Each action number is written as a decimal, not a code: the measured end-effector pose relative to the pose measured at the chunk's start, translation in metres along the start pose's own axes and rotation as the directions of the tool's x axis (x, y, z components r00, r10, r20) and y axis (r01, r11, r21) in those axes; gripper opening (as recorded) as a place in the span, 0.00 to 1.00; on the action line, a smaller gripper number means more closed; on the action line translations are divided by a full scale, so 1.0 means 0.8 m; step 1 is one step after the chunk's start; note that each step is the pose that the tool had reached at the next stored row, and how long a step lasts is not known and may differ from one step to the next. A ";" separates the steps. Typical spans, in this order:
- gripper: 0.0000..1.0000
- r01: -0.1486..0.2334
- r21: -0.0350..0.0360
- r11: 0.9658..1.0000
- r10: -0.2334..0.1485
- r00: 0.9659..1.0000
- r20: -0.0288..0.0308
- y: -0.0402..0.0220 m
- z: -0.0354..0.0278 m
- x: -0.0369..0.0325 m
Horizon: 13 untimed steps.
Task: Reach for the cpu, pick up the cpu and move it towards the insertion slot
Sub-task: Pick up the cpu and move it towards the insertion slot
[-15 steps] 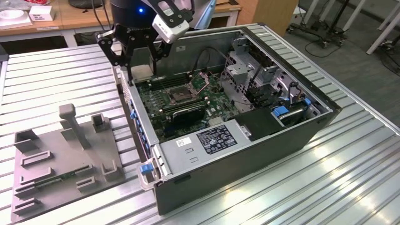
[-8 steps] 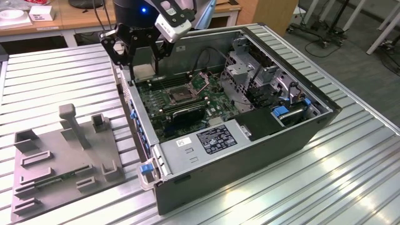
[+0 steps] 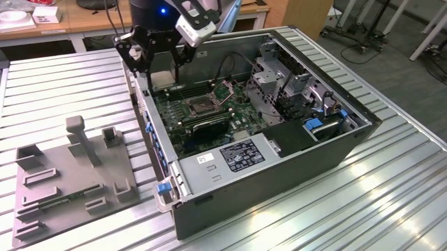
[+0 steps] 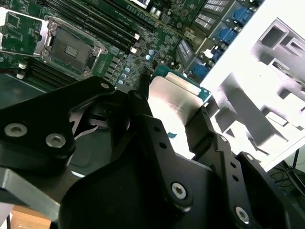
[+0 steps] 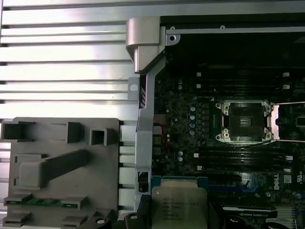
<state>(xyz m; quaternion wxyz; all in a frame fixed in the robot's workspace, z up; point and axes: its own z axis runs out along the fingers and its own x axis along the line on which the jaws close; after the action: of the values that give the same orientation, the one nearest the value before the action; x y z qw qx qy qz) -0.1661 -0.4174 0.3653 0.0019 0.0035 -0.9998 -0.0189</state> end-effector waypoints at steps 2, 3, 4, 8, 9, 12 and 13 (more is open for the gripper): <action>0.55 0.000 0.000 1.000 0.000 1.000 0.000 0.0008 0.0003 -0.0016; 0.55 0.000 0.000 1.000 0.000 1.000 0.000 0.0012 0.0004 -0.0023; 0.55 0.000 0.000 1.000 0.000 1.000 0.000 0.0018 0.0006 -0.0030; 0.55 0.000 0.000 1.000 0.000 1.000 0.000 0.0046 0.0013 -0.0061; 0.55 0.000 0.000 1.000 0.000 1.000 0.000 0.0052 0.0014 -0.0069; 0.55 -0.001 0.000 1.000 0.001 1.000 0.000 0.0063 0.0018 -0.0089; 0.55 -0.001 0.000 1.000 0.001 1.000 0.000 0.0066 0.0019 -0.0095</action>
<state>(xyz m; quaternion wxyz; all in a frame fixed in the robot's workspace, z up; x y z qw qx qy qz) -0.1585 -0.4120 0.3640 0.0019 0.0032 -0.9998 -0.0189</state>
